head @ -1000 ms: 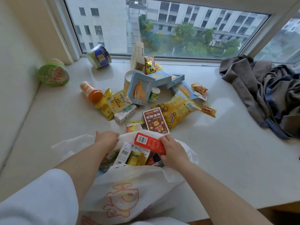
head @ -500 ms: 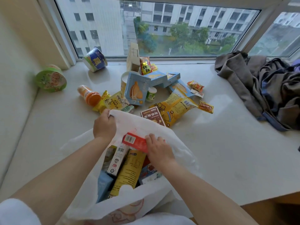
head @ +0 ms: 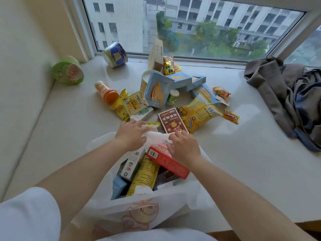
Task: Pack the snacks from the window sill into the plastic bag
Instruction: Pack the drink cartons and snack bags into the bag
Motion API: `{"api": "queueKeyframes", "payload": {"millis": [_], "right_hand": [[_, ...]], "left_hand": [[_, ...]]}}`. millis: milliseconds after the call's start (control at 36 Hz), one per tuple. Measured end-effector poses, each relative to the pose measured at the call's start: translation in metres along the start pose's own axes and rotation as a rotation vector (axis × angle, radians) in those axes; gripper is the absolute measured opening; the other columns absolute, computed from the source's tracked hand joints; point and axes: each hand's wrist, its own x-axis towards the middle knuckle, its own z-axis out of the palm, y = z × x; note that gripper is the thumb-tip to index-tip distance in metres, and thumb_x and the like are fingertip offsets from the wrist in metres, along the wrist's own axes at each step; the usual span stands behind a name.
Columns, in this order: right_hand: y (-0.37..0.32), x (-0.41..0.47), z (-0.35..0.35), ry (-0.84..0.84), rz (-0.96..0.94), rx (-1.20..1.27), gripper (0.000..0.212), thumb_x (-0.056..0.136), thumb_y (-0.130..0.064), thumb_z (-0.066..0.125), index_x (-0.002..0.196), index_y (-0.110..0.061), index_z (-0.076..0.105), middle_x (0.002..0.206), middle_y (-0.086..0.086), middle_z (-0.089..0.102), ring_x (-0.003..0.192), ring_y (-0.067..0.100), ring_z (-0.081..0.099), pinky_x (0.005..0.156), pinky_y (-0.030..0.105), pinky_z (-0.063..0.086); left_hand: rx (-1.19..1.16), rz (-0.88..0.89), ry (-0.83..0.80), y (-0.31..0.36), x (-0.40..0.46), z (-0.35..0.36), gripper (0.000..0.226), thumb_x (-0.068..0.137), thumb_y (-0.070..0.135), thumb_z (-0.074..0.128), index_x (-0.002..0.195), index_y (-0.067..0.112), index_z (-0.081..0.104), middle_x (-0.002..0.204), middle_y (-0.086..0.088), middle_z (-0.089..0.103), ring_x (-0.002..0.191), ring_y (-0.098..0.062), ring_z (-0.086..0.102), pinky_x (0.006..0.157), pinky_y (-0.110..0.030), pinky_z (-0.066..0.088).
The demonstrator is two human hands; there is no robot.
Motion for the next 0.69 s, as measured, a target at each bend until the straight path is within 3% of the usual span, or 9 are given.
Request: {"api": "queueKeyframes", "payload": {"millis": [56,139,194,250,333,472,556,694], "right_hand": [[0.004,0.014,-0.006,-0.018,0.046,0.061,0.024,0.088,-0.033,0.056,0.097,-0.013,0.064,0.093,0.003,0.064,0.086,0.023,0.059,0.068,0.034,0.049],[0.016,0.037,-0.004,-0.071,0.106,0.113,0.027,0.094,-0.030,0.044,0.111,-0.015,0.058,0.109,0.002,0.060,0.099,0.020,0.053,0.078,0.033,0.047],[0.022,0.051,0.000,-0.139,0.147,0.146,0.028,0.094,-0.029,0.043,0.114,-0.016,0.056,0.112,0.002,0.059,0.101,0.021,0.052,0.080,0.033,0.046],[0.026,0.065,0.007,-0.214,0.169,0.142,0.029,0.094,-0.028,0.042,0.116,-0.015,0.055,0.113,0.003,0.058,0.103,0.022,0.051,0.081,0.034,0.046],[0.028,0.084,0.019,-0.297,0.198,0.158,0.031,0.094,-0.028,0.043,0.120,-0.016,0.054,0.117,0.003,0.057,0.107,0.022,0.050,0.083,0.034,0.044],[0.020,0.114,0.043,-0.408,0.166,0.227,0.033,0.093,-0.026,0.047,0.124,-0.015,0.053,0.121,0.005,0.054,0.112,0.024,0.048,0.089,0.036,0.043],[0.012,0.132,0.057,-0.454,0.134,0.234,0.034,0.092,-0.026,0.049,0.124,-0.015,0.054,0.123,0.005,0.053,0.113,0.024,0.047,0.092,0.038,0.045],[0.003,0.162,0.081,-0.456,0.035,0.042,0.052,0.089,-0.043,0.054,0.130,-0.012,0.046,0.134,0.009,0.045,0.123,0.028,0.040,0.099,0.038,0.038]], "left_hand": [[0.069,0.034,-0.041,-0.002,0.005,0.002,0.056,0.094,0.027,0.039,0.144,0.048,0.023,0.157,0.005,0.021,0.143,-0.022,0.019,0.112,-0.053,0.021],[-0.014,0.069,-0.250,-0.002,0.012,0.003,0.054,0.093,0.023,0.039,0.142,0.046,0.032,0.156,0.006,0.023,0.144,-0.021,0.016,0.114,-0.058,0.012],[-0.168,0.028,-0.401,0.003,0.017,0.000,0.041,0.098,0.034,0.033,0.137,0.032,0.047,0.147,0.000,0.041,0.135,-0.021,0.035,0.113,-0.052,0.020],[-0.426,-0.112,-0.475,0.007,0.026,-0.004,0.049,0.100,0.047,0.028,0.133,0.019,0.051,0.139,-0.007,0.050,0.126,-0.024,0.046,0.105,-0.039,0.031],[-0.594,-0.236,-0.409,0.004,0.046,-0.004,0.065,0.099,0.055,0.018,0.121,0.015,0.064,0.137,-0.010,0.052,0.123,-0.026,0.049,0.101,-0.037,0.035],[-0.584,-0.483,-0.197,-0.018,0.088,0.026,0.034,0.096,0.038,0.045,0.118,0.020,0.063,0.121,-0.007,0.061,0.105,-0.025,0.059,0.083,-0.033,0.049],[-0.550,-0.587,-0.047,-0.035,0.107,0.044,0.033,0.089,0.036,0.058,0.120,0.025,0.057,0.131,-0.004,0.046,0.113,-0.025,0.051,0.086,-0.036,0.047],[-0.430,-0.646,0.181,-0.062,0.135,0.053,0.060,0.083,0.046,0.065,0.132,0.021,0.043,0.135,-0.007,0.036,0.126,-0.025,0.036,0.099,-0.037,0.039]]}}
